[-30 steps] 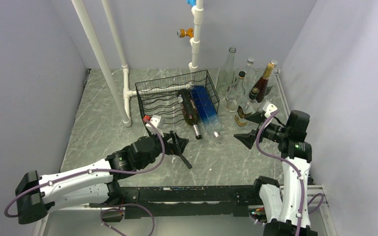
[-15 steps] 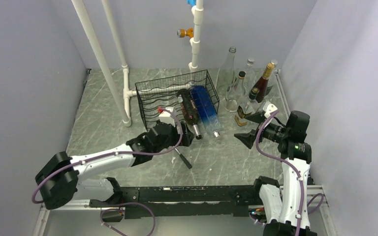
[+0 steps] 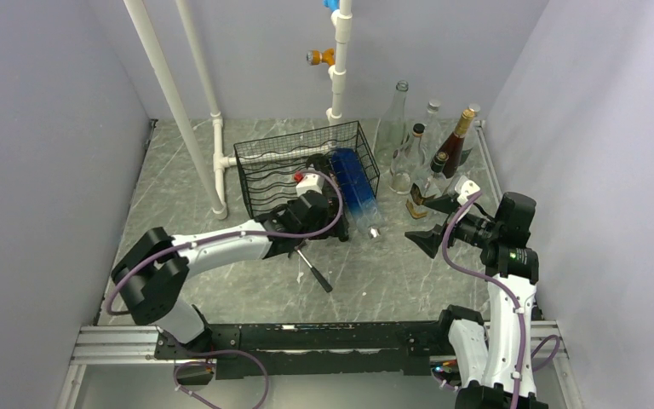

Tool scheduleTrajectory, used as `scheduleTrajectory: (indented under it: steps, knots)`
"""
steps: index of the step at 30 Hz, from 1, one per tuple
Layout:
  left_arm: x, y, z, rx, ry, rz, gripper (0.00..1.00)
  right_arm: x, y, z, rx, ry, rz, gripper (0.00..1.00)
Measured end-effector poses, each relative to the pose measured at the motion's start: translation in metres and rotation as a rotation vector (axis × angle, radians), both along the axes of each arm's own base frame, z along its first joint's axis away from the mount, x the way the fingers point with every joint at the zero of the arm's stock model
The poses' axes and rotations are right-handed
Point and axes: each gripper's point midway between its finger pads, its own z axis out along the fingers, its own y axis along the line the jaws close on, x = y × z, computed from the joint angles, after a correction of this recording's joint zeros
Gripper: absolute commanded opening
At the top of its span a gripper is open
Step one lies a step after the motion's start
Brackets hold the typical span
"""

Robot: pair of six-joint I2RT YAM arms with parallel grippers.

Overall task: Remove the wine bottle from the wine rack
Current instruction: Pick up the wine bottle from the wine rack.

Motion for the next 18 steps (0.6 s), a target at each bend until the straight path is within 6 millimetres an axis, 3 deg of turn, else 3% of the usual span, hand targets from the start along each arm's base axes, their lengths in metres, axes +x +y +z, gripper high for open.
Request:
scheduleTrajectory:
  steps: [11, 18]
  knots:
    - [0.021, -0.005, -0.033, 0.093, 0.067, 0.078, 0.78, 0.000, 0.000, 0.000, -0.001, 0.000, -0.001, 1.00]
    - [0.030, -0.004, -0.050, 0.123, 0.081, 0.132, 0.72, -0.001, 0.000, 0.001, -0.003, -0.006, -0.002, 1.00]
